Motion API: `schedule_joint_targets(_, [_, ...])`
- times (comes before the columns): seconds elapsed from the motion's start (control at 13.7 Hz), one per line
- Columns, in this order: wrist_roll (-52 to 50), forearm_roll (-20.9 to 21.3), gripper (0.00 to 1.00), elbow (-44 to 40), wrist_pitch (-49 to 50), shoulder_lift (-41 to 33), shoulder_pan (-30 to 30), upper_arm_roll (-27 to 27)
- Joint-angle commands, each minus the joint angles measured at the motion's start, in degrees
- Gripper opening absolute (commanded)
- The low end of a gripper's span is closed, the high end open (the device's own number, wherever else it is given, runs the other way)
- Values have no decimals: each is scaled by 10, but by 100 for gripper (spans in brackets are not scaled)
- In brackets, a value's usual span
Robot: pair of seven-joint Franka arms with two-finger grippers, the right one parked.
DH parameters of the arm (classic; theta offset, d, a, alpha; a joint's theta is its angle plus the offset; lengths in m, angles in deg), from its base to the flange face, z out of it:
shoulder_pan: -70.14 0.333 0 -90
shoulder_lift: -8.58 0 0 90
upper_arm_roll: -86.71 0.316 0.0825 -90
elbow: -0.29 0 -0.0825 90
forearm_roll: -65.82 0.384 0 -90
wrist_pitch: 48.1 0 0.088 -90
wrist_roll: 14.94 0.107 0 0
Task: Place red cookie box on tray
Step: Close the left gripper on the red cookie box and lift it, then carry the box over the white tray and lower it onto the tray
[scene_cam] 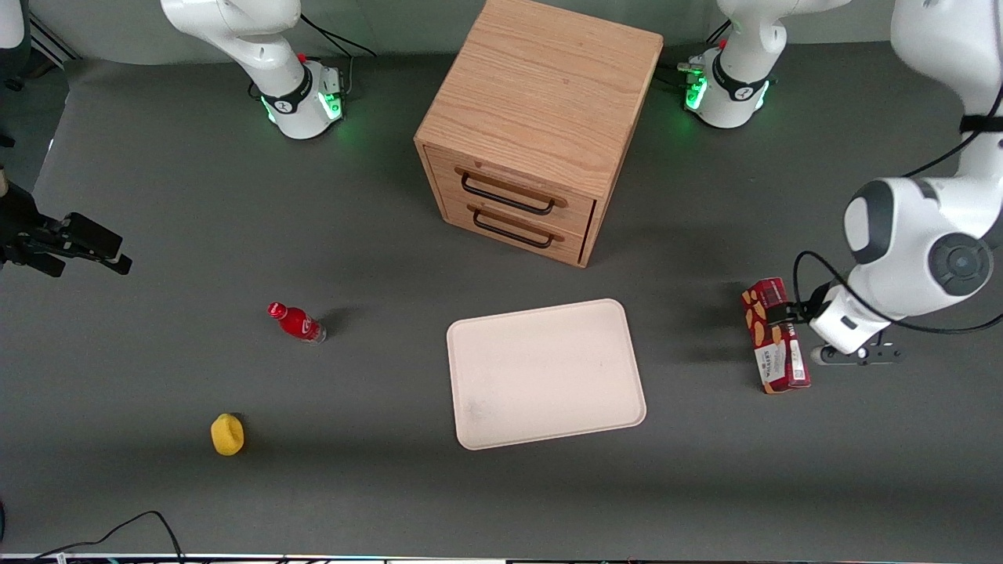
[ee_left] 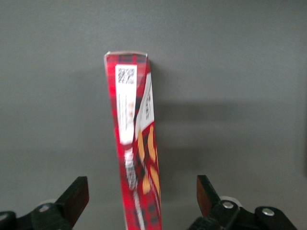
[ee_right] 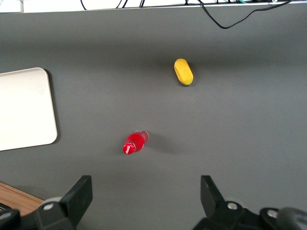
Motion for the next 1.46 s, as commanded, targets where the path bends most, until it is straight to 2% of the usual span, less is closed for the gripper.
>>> schedule_joint_targets(0.0, [13, 8, 77, -2, -55, 36, -1, 3])
schedule_joint_targets(0.15, [12, 8, 39, -4, -68, 47, -3, 4])
schedule_joint_targets(0.22, [12, 8, 10, -4, -79, 49, -1, 4])
schedule_joint_targets(0.29, [12, 9, 0, -4, -81, 49, -1, 3])
schedule_joint_targets(0.51, [-13, 5, 0, -36, -56, 49, -12, 3])
schedule_joint_targets(0.59, [-40, -1, 0, -65, -18, 49, -27, 2])
schedule_joint_targets(0.8, [-179, -3, 0, -228, 110, 98, -105, 1])
schedule_joint_targets(0.95, [-263, -4, 0, -327, 149, 150, -159, 1])
schedule_joint_targets(1.02, [-302, -4, 0, -346, 150, 167, -184, 1])
schedule_joint_targets(1.24, [-322, -3, 0, -350, 130, 201, -232, 2])
schedule_joint_targets(1.39, [-351, 7, 0, -345, 72, 228, -247, 3])
